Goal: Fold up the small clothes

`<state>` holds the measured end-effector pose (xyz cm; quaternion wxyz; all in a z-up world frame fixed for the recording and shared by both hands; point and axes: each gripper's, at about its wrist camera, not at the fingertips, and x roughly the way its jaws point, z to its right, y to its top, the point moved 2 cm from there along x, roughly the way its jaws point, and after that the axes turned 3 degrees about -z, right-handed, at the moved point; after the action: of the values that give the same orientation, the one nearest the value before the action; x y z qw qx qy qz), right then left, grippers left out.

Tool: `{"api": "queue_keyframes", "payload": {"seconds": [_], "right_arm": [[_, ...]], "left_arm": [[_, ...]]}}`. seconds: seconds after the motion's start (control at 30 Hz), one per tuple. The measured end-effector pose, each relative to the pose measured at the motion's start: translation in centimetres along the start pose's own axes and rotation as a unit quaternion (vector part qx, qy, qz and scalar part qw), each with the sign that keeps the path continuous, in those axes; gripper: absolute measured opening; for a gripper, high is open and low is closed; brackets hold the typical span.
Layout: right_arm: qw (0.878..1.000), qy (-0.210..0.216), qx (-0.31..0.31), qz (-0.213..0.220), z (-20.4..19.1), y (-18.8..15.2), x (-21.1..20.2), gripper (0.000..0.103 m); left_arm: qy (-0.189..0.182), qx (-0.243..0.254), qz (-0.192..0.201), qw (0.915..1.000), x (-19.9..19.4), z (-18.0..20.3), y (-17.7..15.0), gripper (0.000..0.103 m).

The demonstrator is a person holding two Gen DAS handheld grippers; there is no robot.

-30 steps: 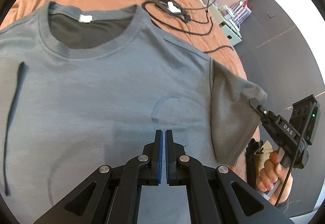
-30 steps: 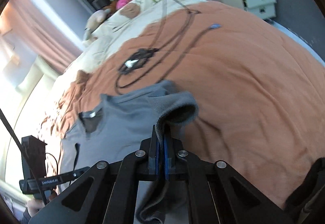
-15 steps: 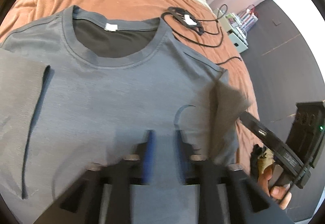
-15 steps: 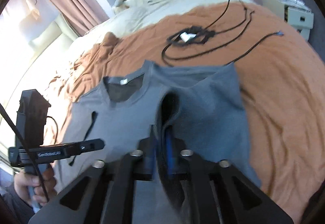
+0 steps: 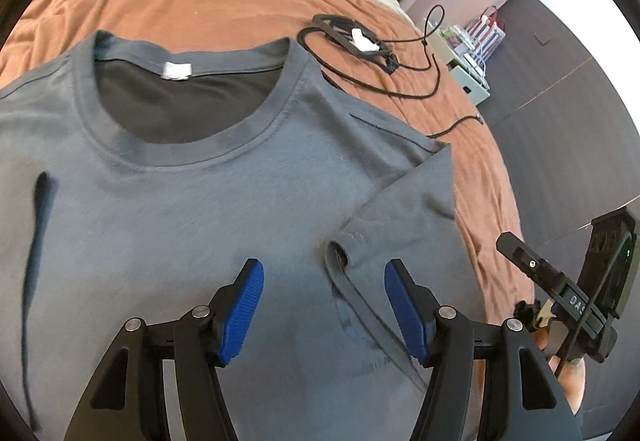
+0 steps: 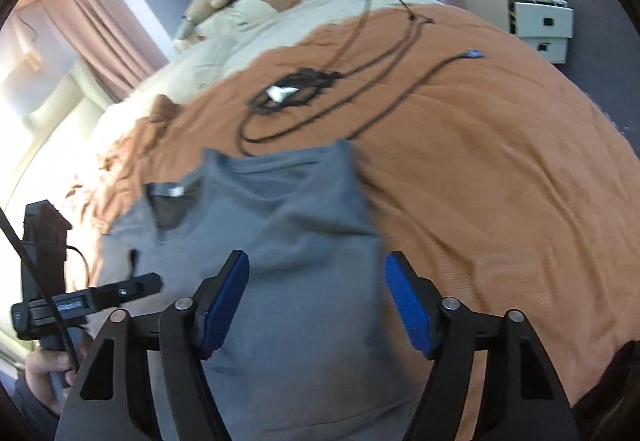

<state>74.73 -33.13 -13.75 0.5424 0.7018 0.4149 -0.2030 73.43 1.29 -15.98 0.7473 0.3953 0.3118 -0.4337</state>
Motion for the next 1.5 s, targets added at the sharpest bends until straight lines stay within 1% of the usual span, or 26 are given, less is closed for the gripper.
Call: {"api": "queue_keyframes", "payload": {"seconds": [0.1, 0.17, 0.2, 0.23, 0.27, 0.33, 0.43, 0.53, 0.8, 1.0, 1.03, 1.07, 1.1, 1.13, 1.23, 1.37, 1.43, 1.5], "right_arm": [[1.000, -0.015, 0.015, -0.009, 1.0, 0.5, 1.0, 0.057], [1.000, -0.020, 0.017, -0.012, 1.2, 0.9, 1.3, 0.057], [1.000, -0.021, 0.016, -0.015, 1.3, 1.0, 1.7, 0.057], [0.999, -0.023, 0.017, -0.018, 1.3, 1.3, 2.0, 0.057], [0.999, -0.023, 0.016, -0.020, 1.2, 1.5, 2.4, 0.057], [0.999, -0.021, 0.010, -0.022, 0.9, 1.8, 3.0, 0.057], [0.999, -0.026, -0.009, -0.024, 0.0, 2.5, 4.0, 0.057], [0.999, -0.033, -0.016, -0.031, -0.7, 3.0, 5.0, 0.057], [0.999, -0.027, -0.032, -0.031, -1.9, 4.1, 6.8, 0.057], [0.996, -0.050, -0.059, -0.037, -3.2, 5.3, 9.2, 0.057], [0.996, -0.056, -0.059, -0.037, -3.1, 5.7, 9.7, 0.055], [0.996, -0.062, -0.058, -0.038, -3.0, 5.9, 10.1, 0.051], [0.995, -0.069, -0.056, -0.043, -2.8, 6.2, 10.6, 0.041], [0.995, -0.075, -0.054, -0.046, -2.5, 6.5, 10.9, 0.038], [0.993, -0.095, -0.051, -0.051, -1.9, 7.3, 11.8, 0.032], [0.993, -0.111, -0.032, -0.038, -1.7, 8.0, 11.9, 0.031], [0.993, -0.105, -0.023, -0.040, -1.8, 7.9, 11.6, 0.032], [0.995, -0.088, -0.011, -0.048, -1.6, 7.6, 10.9, 0.032]], "left_arm": [[-0.003, -0.003, -0.004, 1.0000, 1.5, 0.1, 0.5, 0.062], [-0.008, -0.005, -0.010, 0.9999, 2.6, 0.2, 0.6, 0.058], [-0.011, -0.006, -0.013, 0.9998, 2.9, 0.3, 0.6, 0.053], [-0.014, -0.006, -0.018, 0.9997, 3.5, 0.3, 0.7, 0.043], [-0.018, -0.006, -0.023, 0.9996, 3.9, 0.4, 0.7, 0.037], [-0.022, -0.003, -0.029, 0.9993, 4.4, 0.5, 0.6, 0.005], [-0.010, -0.002, -0.012, 0.9999, 3.7, 0.1, 0.6, 0.004], [-0.001, -0.002, -0.005, 1.0000, 3.0, -0.4, 0.9, 0.003], [0.018, 0.007, -0.013, 0.9997, 2.8, -1.1, 1.3, 0.003], [0.022, 0.012, -0.018, 0.9995, 3.1, -1.2, 1.3, 0.003], [0.022, 0.013, -0.019, 0.9995, 3.2, -1.3, 1.3, 0.003], [0.022, 0.013, -0.021, 0.9994, 3.2, -1.3, 1.4, 0.003], [0.023, 0.015, -0.023, 0.9994, 3.3, -1.3, 1.4, 0.003], [0.024, 0.017, -0.024, 0.9993, 3.4, -1.3, 1.6, 0.003], [0.024, 0.018, -0.021, 0.9993, 3.6, -1.3, 2.1, 0.003], [0.028, 0.006, -0.011, 0.9995, 3.6, -1.4, 2.9, 0.004], [0.031, -0.006, -0.013, 0.9994, 3.5, -1.6, 3.0, 0.004], [0.037, -0.013, -0.014, 0.9991, 3.2, -1.7, 2.8, 0.005]]}}
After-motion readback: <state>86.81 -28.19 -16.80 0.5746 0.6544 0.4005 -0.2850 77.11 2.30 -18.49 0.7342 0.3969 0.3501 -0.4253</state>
